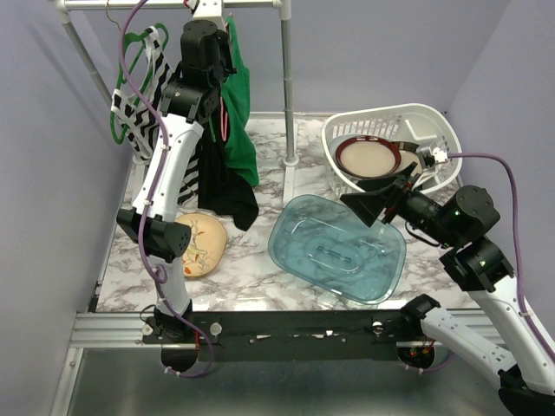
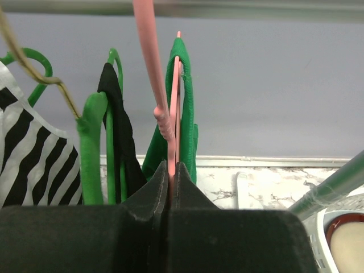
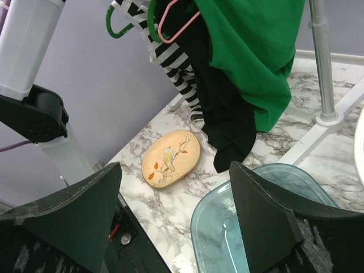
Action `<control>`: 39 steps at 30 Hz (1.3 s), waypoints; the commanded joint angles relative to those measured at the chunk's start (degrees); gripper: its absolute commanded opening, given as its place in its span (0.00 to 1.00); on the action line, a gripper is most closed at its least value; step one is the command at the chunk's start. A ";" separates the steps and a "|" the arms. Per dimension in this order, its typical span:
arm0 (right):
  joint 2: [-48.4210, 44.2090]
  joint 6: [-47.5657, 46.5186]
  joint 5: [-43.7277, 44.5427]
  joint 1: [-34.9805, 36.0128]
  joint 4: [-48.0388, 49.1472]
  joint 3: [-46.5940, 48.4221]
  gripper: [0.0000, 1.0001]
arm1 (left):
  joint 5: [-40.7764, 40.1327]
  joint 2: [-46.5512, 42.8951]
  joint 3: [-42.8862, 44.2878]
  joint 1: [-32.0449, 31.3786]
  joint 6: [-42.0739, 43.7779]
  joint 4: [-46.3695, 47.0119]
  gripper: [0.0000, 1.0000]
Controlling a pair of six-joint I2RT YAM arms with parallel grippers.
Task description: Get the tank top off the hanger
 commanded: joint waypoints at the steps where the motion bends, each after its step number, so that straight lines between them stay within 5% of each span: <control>1: -0.75 -0.51 1.24 0.28 1.02 -0.18 0.85 | 2.49 -5.51 0.34 -0.04 -0.65 4.73 0.00; 15: -2.50 0.11 0.63 0.28 1.29 -0.62 0.86 | 8.38 -16.23 -9.40 -0.04 -3.11 3.49 0.00; 22: -3.29 0.81 0.98 0.28 0.14 0.00 0.86 | 10.22 -19.75 -11.25 -0.04 -3.82 -4.15 0.00; 39: 7.60 0.72 -2.97 0.28 0.39 7.99 0.86 | 30.34 -41.79 -26.18 -0.04 -5.49 -11.19 0.00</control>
